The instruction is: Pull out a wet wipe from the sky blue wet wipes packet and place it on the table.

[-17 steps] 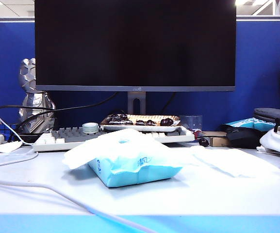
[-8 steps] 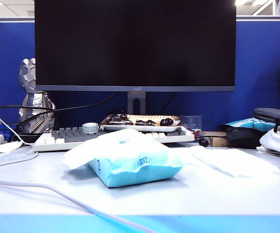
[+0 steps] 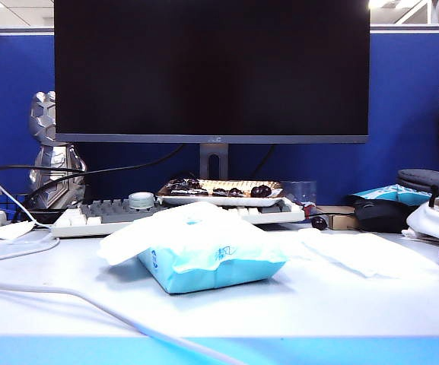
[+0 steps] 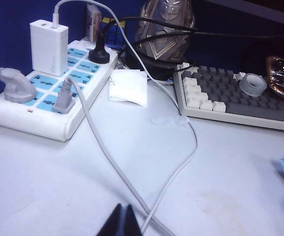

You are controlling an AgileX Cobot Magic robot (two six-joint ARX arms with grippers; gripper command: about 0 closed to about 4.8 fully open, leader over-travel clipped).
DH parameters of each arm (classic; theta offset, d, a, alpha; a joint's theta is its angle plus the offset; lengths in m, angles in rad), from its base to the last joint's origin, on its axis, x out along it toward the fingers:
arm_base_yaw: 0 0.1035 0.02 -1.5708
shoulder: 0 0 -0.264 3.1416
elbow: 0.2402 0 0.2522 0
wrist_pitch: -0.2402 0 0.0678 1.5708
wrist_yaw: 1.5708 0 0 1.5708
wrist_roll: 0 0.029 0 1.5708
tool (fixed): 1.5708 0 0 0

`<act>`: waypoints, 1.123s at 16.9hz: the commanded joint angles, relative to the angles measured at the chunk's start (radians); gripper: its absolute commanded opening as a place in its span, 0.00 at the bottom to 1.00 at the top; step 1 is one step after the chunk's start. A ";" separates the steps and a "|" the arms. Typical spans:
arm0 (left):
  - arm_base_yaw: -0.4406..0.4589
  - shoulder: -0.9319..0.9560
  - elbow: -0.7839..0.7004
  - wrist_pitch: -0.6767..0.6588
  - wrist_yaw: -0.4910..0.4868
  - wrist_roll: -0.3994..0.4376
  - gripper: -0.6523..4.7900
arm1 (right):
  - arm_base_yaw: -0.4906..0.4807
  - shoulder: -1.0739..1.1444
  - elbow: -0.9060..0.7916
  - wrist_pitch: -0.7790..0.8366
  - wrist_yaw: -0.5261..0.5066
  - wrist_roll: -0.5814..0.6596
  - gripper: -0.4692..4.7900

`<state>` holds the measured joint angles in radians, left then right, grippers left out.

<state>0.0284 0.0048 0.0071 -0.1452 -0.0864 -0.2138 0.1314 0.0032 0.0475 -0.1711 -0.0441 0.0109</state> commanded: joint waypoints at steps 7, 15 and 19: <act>0.000 -0.003 -0.002 0.004 0.001 0.004 0.11 | -0.102 0.000 -0.028 -0.035 0.027 0.022 0.09; 0.000 -0.003 -0.002 0.004 0.001 0.004 0.11 | -0.105 -0.001 -0.028 -0.034 0.023 0.022 0.09; 0.000 -0.003 -0.002 0.004 0.001 0.003 0.11 | -0.105 0.000 -0.028 -0.034 0.023 0.022 0.09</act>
<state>0.0284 0.0048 0.0071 -0.1452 -0.0864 -0.2142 0.0273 0.0032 0.0204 -0.2070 -0.0216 0.0299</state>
